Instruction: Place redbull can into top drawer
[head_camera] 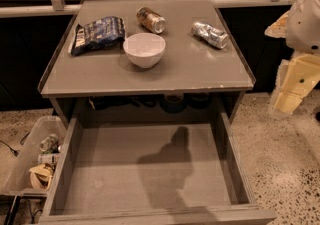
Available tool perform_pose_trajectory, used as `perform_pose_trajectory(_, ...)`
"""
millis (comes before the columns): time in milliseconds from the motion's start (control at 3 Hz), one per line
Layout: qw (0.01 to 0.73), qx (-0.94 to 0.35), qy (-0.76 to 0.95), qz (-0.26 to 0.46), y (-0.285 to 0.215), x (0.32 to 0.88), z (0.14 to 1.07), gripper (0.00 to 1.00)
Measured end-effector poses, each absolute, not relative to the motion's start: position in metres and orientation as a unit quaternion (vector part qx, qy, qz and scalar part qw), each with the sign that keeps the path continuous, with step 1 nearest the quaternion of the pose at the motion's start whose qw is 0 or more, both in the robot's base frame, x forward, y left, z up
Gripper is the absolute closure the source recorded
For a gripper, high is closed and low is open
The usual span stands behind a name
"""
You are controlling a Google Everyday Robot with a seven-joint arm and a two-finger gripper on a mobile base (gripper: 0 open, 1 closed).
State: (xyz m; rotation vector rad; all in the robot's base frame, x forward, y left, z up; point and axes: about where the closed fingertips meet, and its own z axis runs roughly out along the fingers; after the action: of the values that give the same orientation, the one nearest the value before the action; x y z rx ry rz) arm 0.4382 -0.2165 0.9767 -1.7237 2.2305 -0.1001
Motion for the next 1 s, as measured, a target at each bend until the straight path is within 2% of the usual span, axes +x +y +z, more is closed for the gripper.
perform_pose_trajectory(667,0.174,-0.607,0.775,-0.033,-0.214,0.448,0.981,0.0)
perform_pose_trajectory(1000,0.221,-0.621,0.752,-0.014,-0.212,0.488,0.987,0.0)
